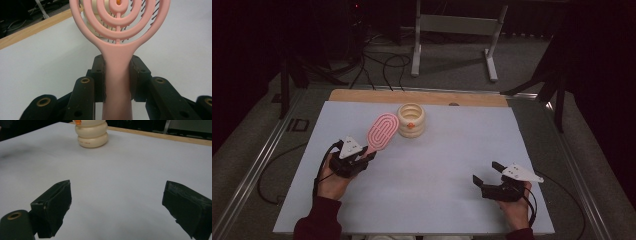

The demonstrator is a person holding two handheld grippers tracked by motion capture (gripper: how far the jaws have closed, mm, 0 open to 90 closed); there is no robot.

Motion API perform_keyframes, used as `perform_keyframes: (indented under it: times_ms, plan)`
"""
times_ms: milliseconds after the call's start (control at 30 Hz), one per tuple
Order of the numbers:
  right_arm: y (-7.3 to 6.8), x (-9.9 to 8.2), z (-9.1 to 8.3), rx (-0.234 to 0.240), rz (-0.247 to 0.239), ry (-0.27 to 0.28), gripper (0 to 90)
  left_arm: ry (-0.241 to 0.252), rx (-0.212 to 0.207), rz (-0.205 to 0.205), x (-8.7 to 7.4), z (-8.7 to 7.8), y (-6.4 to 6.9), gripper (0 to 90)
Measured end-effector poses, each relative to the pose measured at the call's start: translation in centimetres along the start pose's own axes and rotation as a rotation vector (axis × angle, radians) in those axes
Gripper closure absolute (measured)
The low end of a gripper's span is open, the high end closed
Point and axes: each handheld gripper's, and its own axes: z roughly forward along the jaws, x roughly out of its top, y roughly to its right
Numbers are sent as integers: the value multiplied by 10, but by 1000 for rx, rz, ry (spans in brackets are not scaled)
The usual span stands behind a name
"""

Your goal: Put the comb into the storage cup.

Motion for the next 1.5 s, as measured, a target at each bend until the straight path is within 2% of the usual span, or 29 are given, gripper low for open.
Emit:
perform_keyframes:
  times_ms: [300,333,400,567,800,1000,1100,1500]
  plan:
    - [-1,10,6,-21,2,-36,90,8,2,16,5,-2,7,701]
    - [-1,12,9,-55,2,-55,93,8,5,20,6,-2,8,701]
    - [-2,13,10,-53,4,-53,93,9,6,20,6,-2,8,701]
    - [-4,20,15,-21,20,-51,92,9,6,25,7,-3,9,701]
    - [-3,28,21,32,77,-55,89,18,-2,36,11,-3,13,701]
    - [-6,36,23,59,89,-59,89,16,-6,48,12,-3,16,701]
    - [-8,40,26,85,110,-66,89,15,-9,49,13,-2,17,701]
    - [-10,54,31,135,120,-33,89,19,-12,60,15,-2,22,700]
